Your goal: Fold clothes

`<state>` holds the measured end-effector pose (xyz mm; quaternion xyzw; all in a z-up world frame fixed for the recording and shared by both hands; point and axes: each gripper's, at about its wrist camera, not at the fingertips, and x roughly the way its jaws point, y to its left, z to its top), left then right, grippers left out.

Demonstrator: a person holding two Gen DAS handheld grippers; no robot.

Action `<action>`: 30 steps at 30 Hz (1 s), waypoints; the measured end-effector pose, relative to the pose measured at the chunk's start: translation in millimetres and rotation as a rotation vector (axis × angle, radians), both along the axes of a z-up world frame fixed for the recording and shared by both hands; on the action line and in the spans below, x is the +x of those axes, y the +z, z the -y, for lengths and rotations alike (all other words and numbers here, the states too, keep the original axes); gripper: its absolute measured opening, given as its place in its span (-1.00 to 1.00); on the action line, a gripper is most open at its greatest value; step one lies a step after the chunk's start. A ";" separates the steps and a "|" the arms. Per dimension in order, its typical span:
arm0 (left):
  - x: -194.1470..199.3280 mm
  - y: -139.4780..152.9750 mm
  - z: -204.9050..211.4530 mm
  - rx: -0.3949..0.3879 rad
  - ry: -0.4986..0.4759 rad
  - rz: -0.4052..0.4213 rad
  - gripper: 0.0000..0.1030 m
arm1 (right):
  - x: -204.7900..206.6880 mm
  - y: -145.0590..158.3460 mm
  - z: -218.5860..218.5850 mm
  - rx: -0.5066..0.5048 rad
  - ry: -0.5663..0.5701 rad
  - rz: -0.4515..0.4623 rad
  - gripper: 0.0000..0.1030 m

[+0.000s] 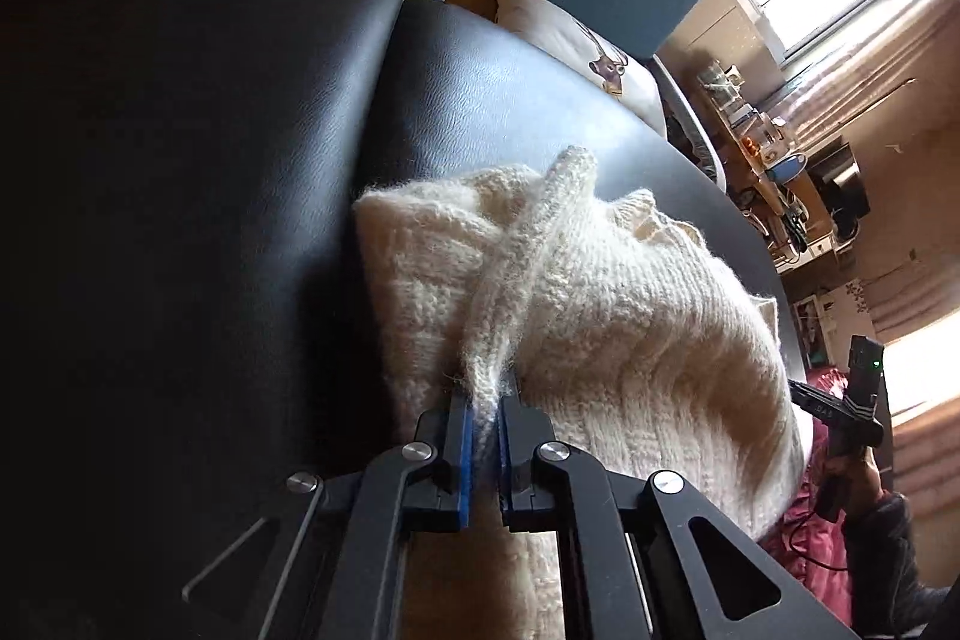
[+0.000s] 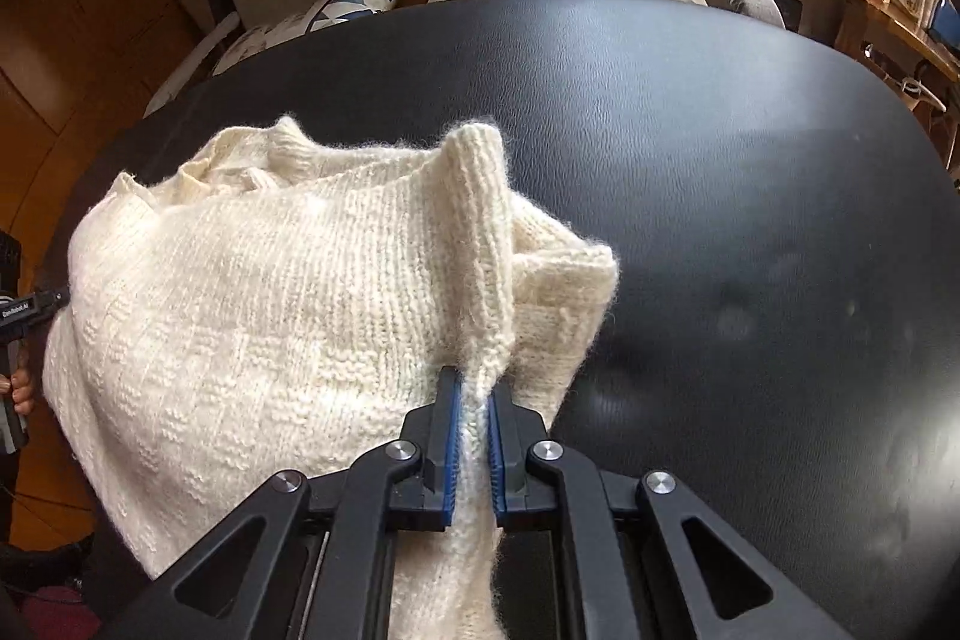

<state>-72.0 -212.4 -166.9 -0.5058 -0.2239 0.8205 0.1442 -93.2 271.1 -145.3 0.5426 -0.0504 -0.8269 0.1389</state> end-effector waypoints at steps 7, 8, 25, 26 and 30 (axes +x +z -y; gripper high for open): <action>27.4 55.0 -7.5 -0.211 0.001 -0.139 -0.68 | 26.6 22.9 -15.8 -0.034 -0.123 -0.103 -0.55; 27.5 67.1 -10.1 -0.233 -0.006 -0.176 -0.55 | 27.1 34.5 -15.5 0.003 -0.132 -0.149 -0.55; -55.1 22.5 -145.5 -0.347 -0.510 -0.087 -0.01 | -43.9 20.7 114.1 0.112 0.330 -0.020 -0.36; -55.9 17.2 -145.2 -0.336 -0.512 -0.072 -0.05 | -43.0 20.2 114.0 0.113 0.334 -0.021 -0.36; -45.6 19.4 -141.9 -0.311 -0.445 -0.131 -0.65 | -27.6 21.8 125.9 0.195 0.367 -0.096 -0.70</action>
